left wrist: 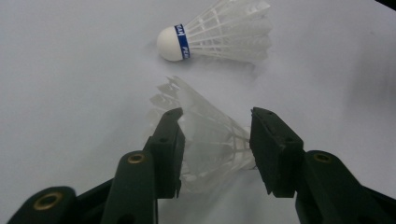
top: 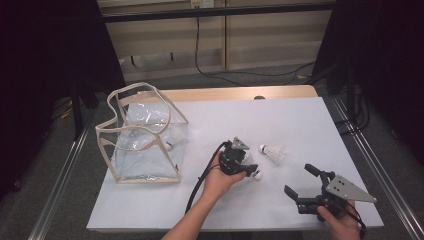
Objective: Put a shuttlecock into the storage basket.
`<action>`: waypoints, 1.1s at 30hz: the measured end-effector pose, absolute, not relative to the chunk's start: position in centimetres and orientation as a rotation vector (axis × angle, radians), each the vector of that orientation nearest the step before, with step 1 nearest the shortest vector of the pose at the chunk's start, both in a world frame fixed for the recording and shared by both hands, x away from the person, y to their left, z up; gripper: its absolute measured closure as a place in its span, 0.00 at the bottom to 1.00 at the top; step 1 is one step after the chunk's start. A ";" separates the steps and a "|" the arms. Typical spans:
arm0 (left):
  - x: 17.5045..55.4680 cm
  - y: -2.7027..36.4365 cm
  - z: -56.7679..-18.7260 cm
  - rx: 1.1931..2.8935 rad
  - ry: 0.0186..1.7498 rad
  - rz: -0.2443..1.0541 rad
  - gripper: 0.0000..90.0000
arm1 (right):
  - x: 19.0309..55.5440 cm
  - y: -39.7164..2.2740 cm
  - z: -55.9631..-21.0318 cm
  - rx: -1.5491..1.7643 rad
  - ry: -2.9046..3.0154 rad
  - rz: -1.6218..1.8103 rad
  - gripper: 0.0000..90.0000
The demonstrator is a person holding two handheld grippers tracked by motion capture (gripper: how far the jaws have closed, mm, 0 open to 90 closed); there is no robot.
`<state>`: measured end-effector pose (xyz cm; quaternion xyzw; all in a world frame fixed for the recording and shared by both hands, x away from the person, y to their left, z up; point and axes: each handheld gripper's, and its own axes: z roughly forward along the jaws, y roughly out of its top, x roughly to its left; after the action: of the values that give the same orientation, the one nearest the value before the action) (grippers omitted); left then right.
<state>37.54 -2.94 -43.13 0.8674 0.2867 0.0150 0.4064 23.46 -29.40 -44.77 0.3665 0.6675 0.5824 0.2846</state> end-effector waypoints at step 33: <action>37.8 -1.4 -42.1 2.147 0.772 -0.328 0.99 | 23.5 -29.5 -44.8 0.976 1.785 1.557 0.02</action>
<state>37.76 -1.38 -42.15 0.8511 0.3059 -0.1301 0.4064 23.49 -29.47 -44.76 0.3651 0.6677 0.5824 0.2859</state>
